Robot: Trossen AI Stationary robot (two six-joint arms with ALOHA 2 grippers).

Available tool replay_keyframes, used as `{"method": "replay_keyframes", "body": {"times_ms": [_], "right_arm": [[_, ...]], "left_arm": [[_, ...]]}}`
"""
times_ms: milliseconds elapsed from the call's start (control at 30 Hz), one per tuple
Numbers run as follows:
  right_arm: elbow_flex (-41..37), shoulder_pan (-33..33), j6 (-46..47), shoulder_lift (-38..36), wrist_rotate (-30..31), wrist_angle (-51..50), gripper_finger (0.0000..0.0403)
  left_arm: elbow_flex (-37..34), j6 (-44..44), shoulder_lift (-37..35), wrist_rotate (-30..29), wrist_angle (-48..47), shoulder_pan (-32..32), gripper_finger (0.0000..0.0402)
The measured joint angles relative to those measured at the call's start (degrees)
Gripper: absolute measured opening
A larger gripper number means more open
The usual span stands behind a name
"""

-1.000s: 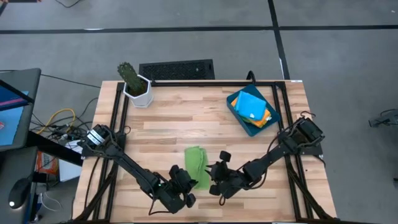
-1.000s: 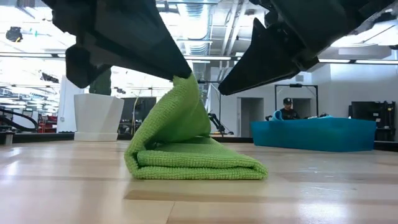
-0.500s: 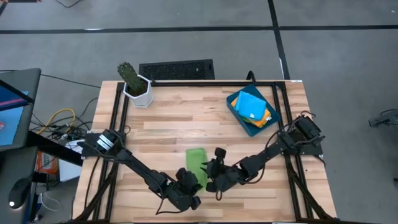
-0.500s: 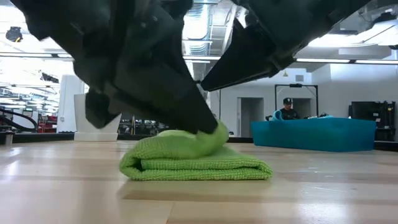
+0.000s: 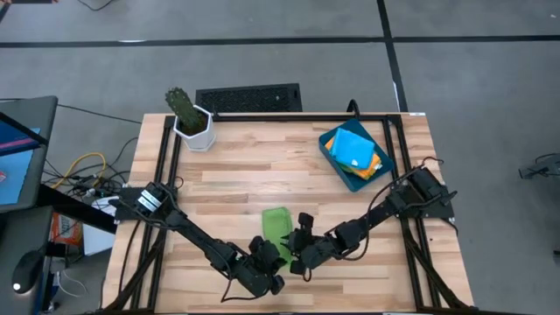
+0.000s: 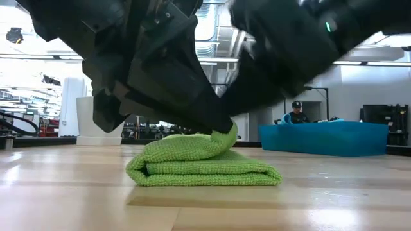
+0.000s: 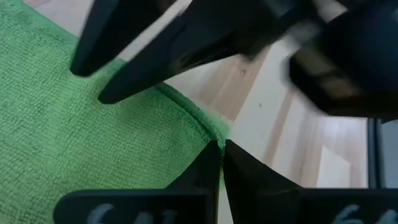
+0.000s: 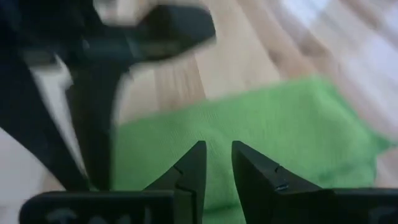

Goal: Fold microfiber towels
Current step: Fold the green microfiber cloth

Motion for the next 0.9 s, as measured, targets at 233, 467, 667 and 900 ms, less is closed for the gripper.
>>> {"method": "replay_keyframes", "body": {"times_ms": [233, 467, 667, 900], "right_arm": [[-0.63, 0.09, 3.52, 2.41, -1.89, -1.72, 0.0101], [-2.54, 0.5, 5.07, 1.76, -2.01, -1.83, 0.0101], [-2.66, 0.76, 5.46, 2.17, -2.16, -2.04, 0.0101], [-2.66, 1.22, 4.67, 2.04, -1.66, -1.99, 0.0101]], "left_arm": [[0.0, 0.9, -0.04, 1.58, 1.33, 0.0, 0.0005], [0.02, 5.4, -1.23, 3.92, 3.93, 0.0, 0.0016], [0.09, 7.89, -4.26, 3.04, 0.52, -0.51, 0.0041], [-0.52, 11.01, -4.59, -10.26, -2.49, -2.88, 0.0034]]}}
